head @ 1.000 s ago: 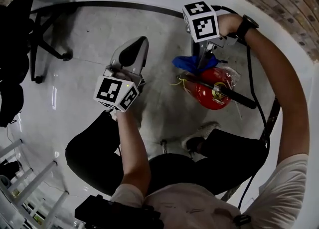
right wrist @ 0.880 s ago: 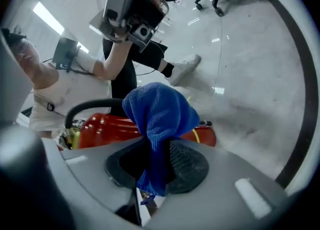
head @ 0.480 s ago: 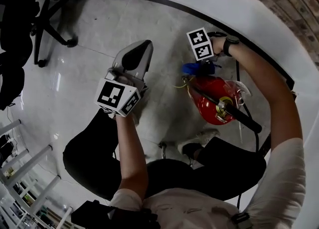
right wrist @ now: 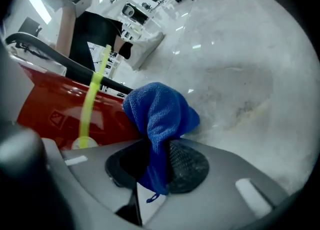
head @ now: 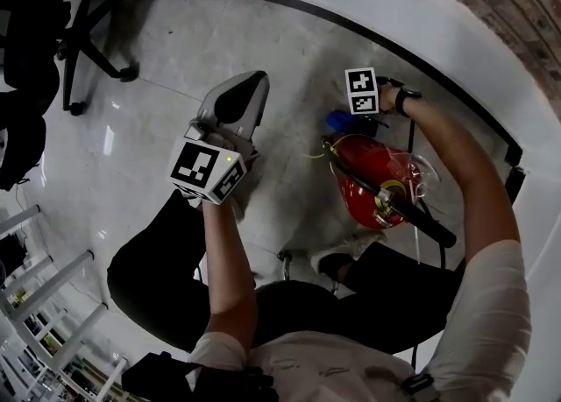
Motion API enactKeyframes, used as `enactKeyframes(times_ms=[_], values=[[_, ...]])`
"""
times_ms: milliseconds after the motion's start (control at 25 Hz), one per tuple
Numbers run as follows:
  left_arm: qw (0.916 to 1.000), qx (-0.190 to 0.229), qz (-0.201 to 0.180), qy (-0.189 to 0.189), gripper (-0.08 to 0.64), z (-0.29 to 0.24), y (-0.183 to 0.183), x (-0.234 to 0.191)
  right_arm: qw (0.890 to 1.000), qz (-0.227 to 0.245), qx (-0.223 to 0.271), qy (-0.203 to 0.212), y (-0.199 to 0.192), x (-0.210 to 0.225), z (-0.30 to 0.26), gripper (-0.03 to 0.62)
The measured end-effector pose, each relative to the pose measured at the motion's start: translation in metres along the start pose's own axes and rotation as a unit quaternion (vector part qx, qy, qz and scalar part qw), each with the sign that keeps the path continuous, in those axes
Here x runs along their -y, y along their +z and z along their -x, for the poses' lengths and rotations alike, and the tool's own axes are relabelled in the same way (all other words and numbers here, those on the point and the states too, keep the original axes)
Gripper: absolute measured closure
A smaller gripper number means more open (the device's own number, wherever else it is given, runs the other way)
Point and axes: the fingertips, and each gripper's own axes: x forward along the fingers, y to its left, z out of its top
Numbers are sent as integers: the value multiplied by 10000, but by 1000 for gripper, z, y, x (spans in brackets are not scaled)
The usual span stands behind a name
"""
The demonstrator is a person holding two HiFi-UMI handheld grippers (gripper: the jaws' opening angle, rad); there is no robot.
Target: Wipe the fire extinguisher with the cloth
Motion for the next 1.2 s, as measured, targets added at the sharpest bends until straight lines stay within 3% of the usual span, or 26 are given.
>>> enactKeyframes(times_ms=[120, 200, 400, 520, 640, 800, 920, 1040, 1200], values=[[10000, 36, 21, 11, 558, 4, 7, 3, 9966, -84, 813, -73, 11, -34, 51, 520], [10000, 31, 33, 16, 558, 7, 14, 9, 9879, -130, 1530, -234, 18, -69, 104, 520], [9998, 177, -8, -52, 558, 12, 25, 24, 9481, -157, 3133, -516, 21, -166, 229, 518], [9997, 142, -202, -24, 558, 13, 33, 33, 9243, -84, 3749, -705, 17, -215, 289, 518], [9996, 168, -226, -101, 558, 13, 41, 41, 9084, 8, 4160, -424, 20, -260, 315, 518], [9993, 199, -261, -182, 558, 11, 49, 49, 9231, -146, 3841, 141, 26, -274, 276, 518], [9992, 158, -292, -220, 558, 9, 47, 53, 9236, -499, 3790, 287, 23, -248, 252, 520], [9994, 112, -257, -216, 558, 7, 46, 56, 9344, -752, 3469, 292, 12, -213, 215, 520], [9991, 25, -310, -281, 558, -1, 43, 60, 9261, -1130, 3551, 591, 3, -167, 164, 520]])
